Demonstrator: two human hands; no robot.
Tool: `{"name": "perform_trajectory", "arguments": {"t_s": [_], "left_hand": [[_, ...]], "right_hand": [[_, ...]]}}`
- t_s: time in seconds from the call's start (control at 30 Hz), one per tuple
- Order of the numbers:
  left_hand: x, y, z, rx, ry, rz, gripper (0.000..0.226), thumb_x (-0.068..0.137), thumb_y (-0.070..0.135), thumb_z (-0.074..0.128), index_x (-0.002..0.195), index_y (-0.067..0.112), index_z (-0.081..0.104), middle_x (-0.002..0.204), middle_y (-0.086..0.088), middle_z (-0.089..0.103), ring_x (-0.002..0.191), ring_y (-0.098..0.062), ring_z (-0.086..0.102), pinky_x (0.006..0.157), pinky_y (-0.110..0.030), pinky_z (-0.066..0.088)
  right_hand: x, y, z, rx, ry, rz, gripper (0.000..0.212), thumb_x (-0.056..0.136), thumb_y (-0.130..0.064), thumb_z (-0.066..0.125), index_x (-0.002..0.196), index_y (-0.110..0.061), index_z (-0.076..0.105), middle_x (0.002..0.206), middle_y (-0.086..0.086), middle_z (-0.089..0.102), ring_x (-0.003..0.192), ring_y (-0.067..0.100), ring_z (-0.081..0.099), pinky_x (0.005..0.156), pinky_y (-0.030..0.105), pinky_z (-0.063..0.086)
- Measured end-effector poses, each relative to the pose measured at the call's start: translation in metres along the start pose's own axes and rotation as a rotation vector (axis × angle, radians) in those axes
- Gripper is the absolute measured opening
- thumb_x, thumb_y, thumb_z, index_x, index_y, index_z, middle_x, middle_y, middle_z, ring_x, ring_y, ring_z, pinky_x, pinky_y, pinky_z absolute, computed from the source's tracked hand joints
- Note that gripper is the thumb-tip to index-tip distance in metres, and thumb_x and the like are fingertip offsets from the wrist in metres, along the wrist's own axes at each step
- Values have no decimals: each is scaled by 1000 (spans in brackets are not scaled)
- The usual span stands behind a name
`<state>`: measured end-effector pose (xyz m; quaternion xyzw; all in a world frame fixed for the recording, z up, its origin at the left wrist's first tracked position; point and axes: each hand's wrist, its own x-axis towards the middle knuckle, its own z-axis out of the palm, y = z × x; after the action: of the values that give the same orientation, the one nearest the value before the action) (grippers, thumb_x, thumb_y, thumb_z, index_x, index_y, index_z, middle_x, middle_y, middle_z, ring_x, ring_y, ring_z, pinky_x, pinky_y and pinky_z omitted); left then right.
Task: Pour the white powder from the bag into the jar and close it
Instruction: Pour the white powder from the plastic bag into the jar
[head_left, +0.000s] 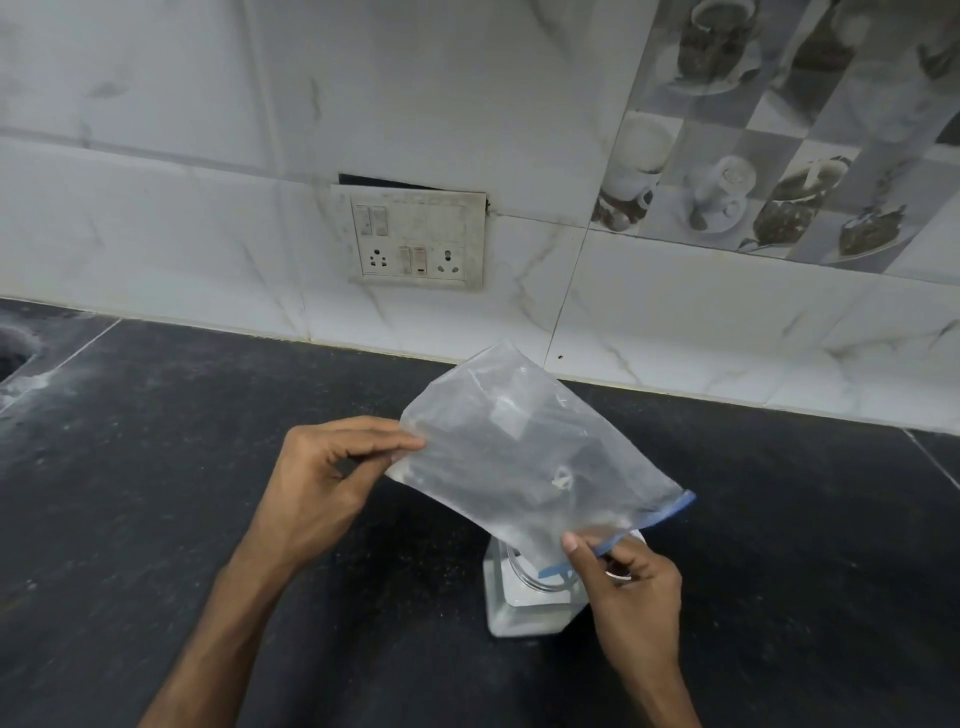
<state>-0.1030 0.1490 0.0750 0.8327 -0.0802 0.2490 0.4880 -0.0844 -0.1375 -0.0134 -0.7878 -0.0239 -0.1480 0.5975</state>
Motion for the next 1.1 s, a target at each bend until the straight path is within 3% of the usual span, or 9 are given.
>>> {"name": "perform_trajectory", "arguments": {"t_s": [0.07,0.17,0.3,0.43,0.57,0.73,0.83,0.93,1.1], "left_hand": [[1,0,-1,-1,8,7,25,82,-12,73,96,8,81,96,6,77,94,0,72,88,-15,54],[0,-1,-1,-6,9,8,24,82,-11,73,96,7,81,96,5,78,93,-1,72,87,-15,54],[0,-2,-1,-13,6,3,25,82,-12,73,96,8,81,96,6,78,93,0,72,87,-13,54],[-1,-3,-1,-13,12,-5,27,82,-13,72,96,8,81,96,6,78,93,0,72,86,-12,53],[0,-3,-1,-12,-7,-2,26,82,-11,73,97,9,81,97,7,77,94,1,72,85,-11,53],[1,-3,-1,-20,3,10,27,82,-11,73,97,10,81,97,9,77,94,2,72,85,-10,53],[-1,-4,0,-17,-2,6,29,82,-13,73,98,9,81,98,8,77,94,1,72,85,-11,53],[-1,-6,1,-28,-2,7,28,82,-13,73,98,9,81,98,8,78,94,0,72,84,-11,53],[0,-8,0,-33,12,14,26,83,-9,74,98,11,81,98,9,78,93,0,73,84,-10,53]], "right_hand": [[-1,2,1,-1,0,4,38,73,-37,80,63,-1,70,66,19,69,62,32,65,62,38,53],[1,0,-1,9,39,0,40,71,-42,78,63,-3,71,63,12,69,59,16,63,60,24,51],[2,-1,0,9,27,0,31,73,-35,80,66,-5,73,65,11,71,59,14,63,60,28,52],[0,0,1,-26,-13,1,36,75,-26,82,62,4,69,65,19,69,64,32,65,64,41,52],[3,-1,-1,18,41,26,43,74,-31,81,64,8,66,68,28,65,57,22,55,59,30,47],[3,-2,-2,25,34,32,37,72,-33,81,63,1,70,67,21,68,60,22,62,62,25,50],[5,0,-4,-11,16,24,28,76,-22,82,63,0,70,66,19,69,64,33,64,64,28,52],[4,-1,-4,-8,14,47,28,76,-21,82,66,3,70,69,22,69,62,24,63,64,32,52],[3,-6,-2,4,6,42,26,75,-23,82,65,-1,72,67,20,69,58,12,57,58,23,49]]}}
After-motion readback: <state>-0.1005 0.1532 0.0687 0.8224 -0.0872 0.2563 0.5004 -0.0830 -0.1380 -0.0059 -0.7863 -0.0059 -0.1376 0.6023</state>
